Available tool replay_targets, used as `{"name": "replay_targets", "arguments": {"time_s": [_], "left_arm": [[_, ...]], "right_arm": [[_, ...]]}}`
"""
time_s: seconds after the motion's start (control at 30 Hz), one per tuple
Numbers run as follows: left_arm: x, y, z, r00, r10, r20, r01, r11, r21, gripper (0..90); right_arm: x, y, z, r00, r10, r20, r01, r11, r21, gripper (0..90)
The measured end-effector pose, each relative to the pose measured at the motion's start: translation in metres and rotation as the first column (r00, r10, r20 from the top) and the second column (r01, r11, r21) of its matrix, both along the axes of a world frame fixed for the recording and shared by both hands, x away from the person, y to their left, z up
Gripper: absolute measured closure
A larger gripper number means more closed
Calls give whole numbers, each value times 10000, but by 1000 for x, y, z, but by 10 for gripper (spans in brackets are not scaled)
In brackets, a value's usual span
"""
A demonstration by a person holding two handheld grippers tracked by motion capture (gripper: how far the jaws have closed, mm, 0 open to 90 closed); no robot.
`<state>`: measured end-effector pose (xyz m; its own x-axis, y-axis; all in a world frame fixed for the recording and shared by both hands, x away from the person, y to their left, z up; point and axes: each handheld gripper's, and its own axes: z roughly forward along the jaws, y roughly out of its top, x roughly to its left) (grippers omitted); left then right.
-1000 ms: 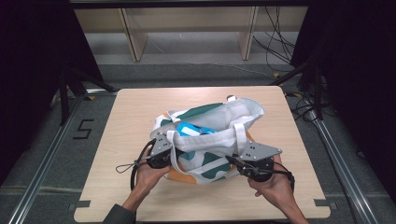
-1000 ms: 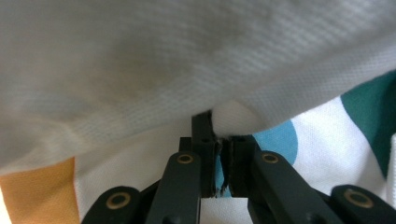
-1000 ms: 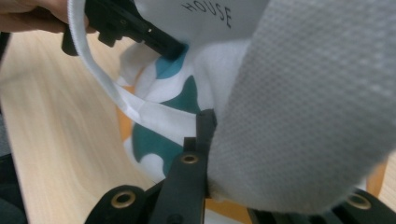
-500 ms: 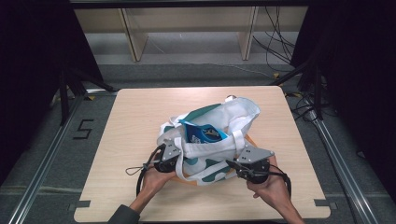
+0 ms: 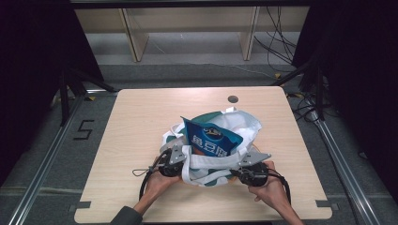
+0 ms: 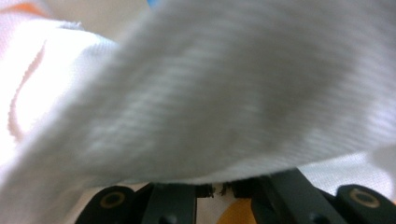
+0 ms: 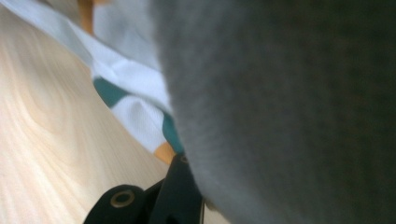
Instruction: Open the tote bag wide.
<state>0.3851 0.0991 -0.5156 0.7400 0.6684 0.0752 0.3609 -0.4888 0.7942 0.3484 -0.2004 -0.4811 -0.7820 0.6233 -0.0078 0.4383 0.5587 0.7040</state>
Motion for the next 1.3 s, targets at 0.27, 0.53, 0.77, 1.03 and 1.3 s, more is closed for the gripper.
{"name": "replay_targets", "arguments": {"time_s": [0.27, 0.53, 0.77, 1.03, 1.3], "left_arm": [[-22, 26, 26, 9984, -205, -531, 172, 9979, -617, 600], [-48, 64, 59, 9975, -255, -660, 219, 9982, -550, 469], [-35, 85, 87, 9884, 1516, -5, -1496, 9750, -1644, 465], [-33, 46, 107, 9951, 652, 743, -450, 9682, -2463, 697], [-19, 30, 96, 9985, 437, 327, -340, 9665, -2545, 859]], "right_arm": [[3, -4, -4, 9997, 52, -250, -49, 9999, 102, 860], [-1, -4, -5, 9997, -191, -157, 198, 9989, 436, 807], [-6, -10, 3, 9998, -24, -188, 36, 9979, 648, 676], [-15, -25, 19, 9982, -588, -74, 593, 9922, 1099, 561], [-35, -61, 64, 9933, -1038, 508, 935, 9800, 1755, 555]]}}
